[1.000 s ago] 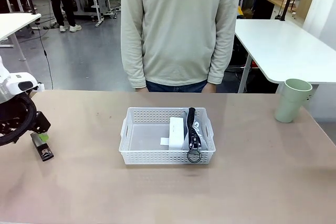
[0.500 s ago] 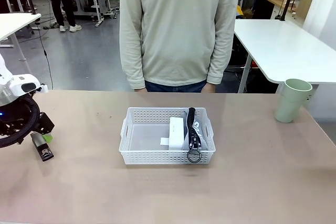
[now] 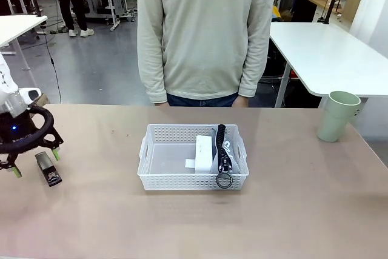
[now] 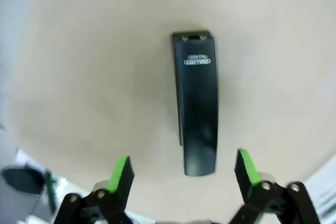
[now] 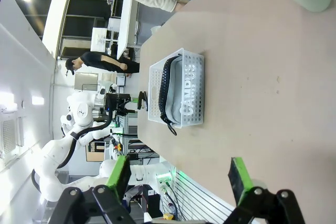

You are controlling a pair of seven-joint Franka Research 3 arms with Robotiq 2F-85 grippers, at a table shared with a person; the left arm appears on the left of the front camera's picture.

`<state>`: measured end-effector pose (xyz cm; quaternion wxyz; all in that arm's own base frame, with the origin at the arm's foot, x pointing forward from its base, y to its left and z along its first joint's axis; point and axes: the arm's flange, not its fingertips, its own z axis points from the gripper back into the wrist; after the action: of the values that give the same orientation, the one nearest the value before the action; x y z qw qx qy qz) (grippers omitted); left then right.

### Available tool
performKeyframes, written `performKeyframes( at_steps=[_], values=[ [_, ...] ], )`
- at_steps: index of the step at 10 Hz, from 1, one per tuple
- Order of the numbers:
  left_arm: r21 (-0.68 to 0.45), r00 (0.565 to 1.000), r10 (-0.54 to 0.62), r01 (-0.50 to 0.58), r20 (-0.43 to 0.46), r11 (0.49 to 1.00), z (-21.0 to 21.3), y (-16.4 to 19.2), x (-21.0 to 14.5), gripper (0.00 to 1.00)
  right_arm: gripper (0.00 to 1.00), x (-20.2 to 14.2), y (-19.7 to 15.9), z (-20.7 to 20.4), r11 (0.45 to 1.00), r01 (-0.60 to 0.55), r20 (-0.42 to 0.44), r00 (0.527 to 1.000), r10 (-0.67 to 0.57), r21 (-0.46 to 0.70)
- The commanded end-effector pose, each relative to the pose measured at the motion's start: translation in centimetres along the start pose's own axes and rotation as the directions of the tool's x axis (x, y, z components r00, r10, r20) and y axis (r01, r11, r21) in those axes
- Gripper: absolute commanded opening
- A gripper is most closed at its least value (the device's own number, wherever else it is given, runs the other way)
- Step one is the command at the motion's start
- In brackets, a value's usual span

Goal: Efficiently arrange items inside the basket to fit them all.
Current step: Pick up the Stapler and place it inside the Organizing basket.

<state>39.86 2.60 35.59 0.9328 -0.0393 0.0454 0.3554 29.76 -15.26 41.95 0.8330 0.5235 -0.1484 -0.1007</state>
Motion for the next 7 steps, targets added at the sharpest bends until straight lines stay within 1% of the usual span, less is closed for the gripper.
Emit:
performKeyframes(
  at_steps=[1,2,3,5,6,7],
  values=[
    [-0.061,0.922,0.374,-0.381,-0.103,0.922,0.5,-2.4,1.2,1.0,1.0,0.1,0.1,0.1,1.0,-0.014,0.007,1.0,0.014,0.017],
    [-0.069,0.921,0.364,-0.376,-0.139,0.924,0.3,-2.8,1.4,1.0,1.0,0.1,0.1,0.1,1.0,-0.014,0.007,1.0,0.014,0.017],
    [-0.01,0.986,0.163,-0.163,-0.031,0.987,0.3,-0.4,0.5,1.0,1.0,0.1,0.1,0.1,1.0,-0.014,0.007,1.0,0.014,0.017],
    [-0.01,0.986,0.163,-0.163,-0.031,0.987,0.3,-0.4,0.5,1.0,1.0,0.1,0.1,0.1,1.0,-0.014,0.007,1.0,0.014,0.017],
    [0.001,0.967,0.245,-0.246,-0.074,0.969,-0.5,-1.2,1.0,1.0,1.0,0.1,0.1,0.1,1.0,-0.014,0.007,1.0,0.014,0.017],
    [0.006,0.979,0.189,-0.189,-0.073,0.982,-1.2,-1.3,1.0,1.0,1.0,0.1,0.1,0.1,1.0,-0.014,0.007,1.0,0.014,0.017]
  ],
)
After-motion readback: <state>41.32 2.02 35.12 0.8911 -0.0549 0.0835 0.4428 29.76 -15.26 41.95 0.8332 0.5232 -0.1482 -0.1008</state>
